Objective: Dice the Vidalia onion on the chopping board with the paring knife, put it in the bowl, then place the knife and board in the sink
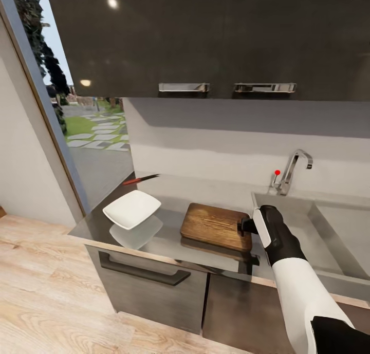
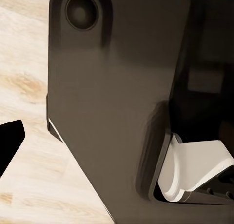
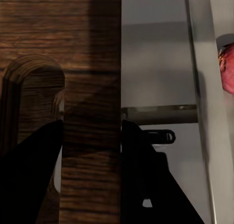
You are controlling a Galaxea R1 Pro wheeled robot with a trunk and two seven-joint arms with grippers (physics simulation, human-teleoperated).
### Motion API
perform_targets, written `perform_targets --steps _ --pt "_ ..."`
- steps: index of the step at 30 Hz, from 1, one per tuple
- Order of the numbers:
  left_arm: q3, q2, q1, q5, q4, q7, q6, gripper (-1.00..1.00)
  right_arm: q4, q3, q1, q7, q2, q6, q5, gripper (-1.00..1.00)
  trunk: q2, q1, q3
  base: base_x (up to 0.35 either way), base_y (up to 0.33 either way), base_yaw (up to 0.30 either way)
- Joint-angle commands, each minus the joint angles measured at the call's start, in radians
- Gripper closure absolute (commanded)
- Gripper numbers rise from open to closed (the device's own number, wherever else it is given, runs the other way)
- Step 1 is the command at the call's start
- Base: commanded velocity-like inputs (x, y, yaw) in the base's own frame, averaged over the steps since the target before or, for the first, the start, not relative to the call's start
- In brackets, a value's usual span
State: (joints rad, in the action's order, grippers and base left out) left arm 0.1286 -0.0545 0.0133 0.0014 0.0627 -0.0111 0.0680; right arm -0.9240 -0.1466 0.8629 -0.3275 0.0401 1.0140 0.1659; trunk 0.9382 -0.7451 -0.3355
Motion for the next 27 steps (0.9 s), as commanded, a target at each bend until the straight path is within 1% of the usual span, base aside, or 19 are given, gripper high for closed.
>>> perform_targets --steps 1,19,27 --pt "0.006 0.000 0.001 0.000 0.002 -0.001 0.001 -1.00 -0.001 -0.002 0.001 -0.009 0.001 0.001 0.012 1.00 0.001 0.000 -0.002 0.000 0.000 0.000" --pt "0.006 -0.001 0.001 0.000 0.002 -0.001 0.001 -1.00 -0.001 -0.002 0.001 -0.009 0.001 0.001 0.012 1.00 0.001 0.000 -0.025 0.000 0.000 0.000" --pt "0.006 0.000 0.001 0.000 0.002 -0.001 0.001 -1.00 -0.001 -0.002 0.001 -0.010 0.001 0.001 0.012 1.00 0.001 0.000 -0.029 0.000 0.000 0.000"
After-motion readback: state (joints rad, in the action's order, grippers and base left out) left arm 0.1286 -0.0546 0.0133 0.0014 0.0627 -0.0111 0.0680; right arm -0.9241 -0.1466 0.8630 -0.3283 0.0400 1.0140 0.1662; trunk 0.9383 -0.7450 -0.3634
